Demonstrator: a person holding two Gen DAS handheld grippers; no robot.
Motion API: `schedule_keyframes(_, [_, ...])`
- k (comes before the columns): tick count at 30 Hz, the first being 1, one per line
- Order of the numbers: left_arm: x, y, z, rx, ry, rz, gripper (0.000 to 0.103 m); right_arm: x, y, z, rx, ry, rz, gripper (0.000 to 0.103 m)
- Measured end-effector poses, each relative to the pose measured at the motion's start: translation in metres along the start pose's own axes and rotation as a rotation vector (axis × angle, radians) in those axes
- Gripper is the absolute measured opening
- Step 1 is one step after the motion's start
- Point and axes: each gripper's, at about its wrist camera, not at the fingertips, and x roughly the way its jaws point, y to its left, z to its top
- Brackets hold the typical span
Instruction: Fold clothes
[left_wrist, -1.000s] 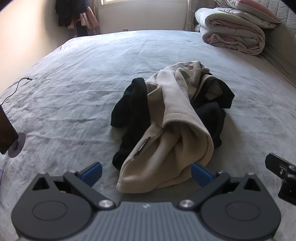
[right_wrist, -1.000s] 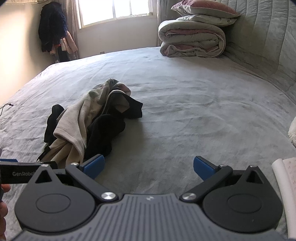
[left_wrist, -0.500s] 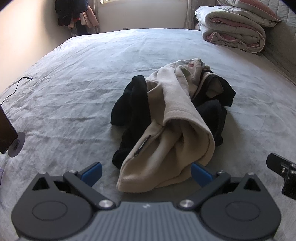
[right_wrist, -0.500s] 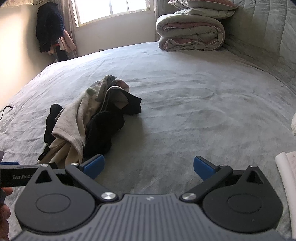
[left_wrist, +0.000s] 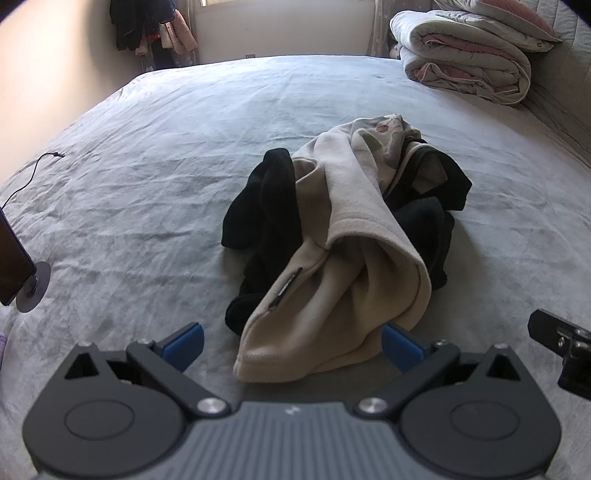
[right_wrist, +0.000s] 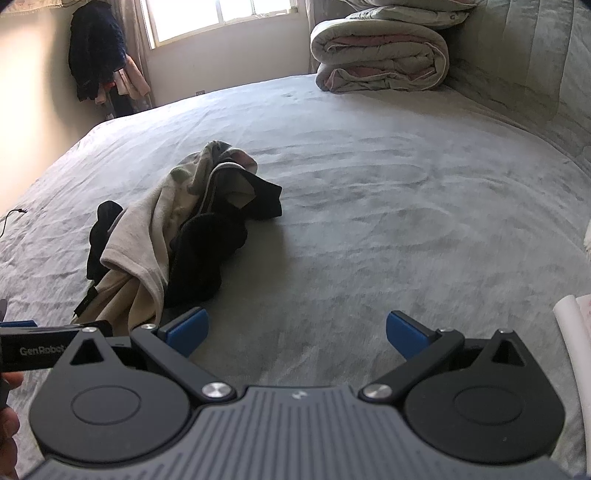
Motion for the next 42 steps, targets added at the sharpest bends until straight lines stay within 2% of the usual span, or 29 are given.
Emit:
schedule_keyframes(15, [0.002, 0.001, -0.001, -0.003, -0.025, 0.014, 0.102, 0.005, 0.001, -0.003, -0.005, 0.033, 0.000, 0.103])
schedule_keyframes(19, [-0.001, 0.004, -0.004, -0.001, -0.098, -0.040, 0.102, 0.010, 0.001, -0.003, -0.003, 0.051, -0.006, 0.103])
schedule_keyframes(24, [0.003, 0.007, -0.002, 0.002, -0.097, -0.094, 0.102, 0.018, 0.002, -0.002, -0.008, 0.081, -0.027, 0.103])
schedule_keyframes(29, [0.002, 0.016, 0.010, -0.098, -0.072, -0.166, 0.102, 0.016, -0.003, 0.001, -0.023, 0.055, 0.058, 0.103])
schedule_keyframes(32, [0.000, 0.015, 0.020, -0.113, -0.056, -0.204, 0.100, 0.014, -0.005, 0.005, -0.017, 0.032, 0.104, 0.103])
schedule_keyframes(35, [0.000, 0.016, 0.029, -0.107, -0.074, -0.208, 0.096, 0.017, -0.006, 0.008, 0.005, 0.033, 0.146, 0.103])
schedule_keyframes(39, [0.011, 0.034, 0.027, -0.151, -0.103, -0.213, 0.091, 0.022, -0.010, 0.007, 0.071, 0.073, 0.200, 0.097])
schedule_keyframes(42, [0.022, 0.049, 0.028, -0.173, -0.081, -0.224, 0.083, 0.024, -0.011, 0.004, 0.107, 0.096, 0.258, 0.096])
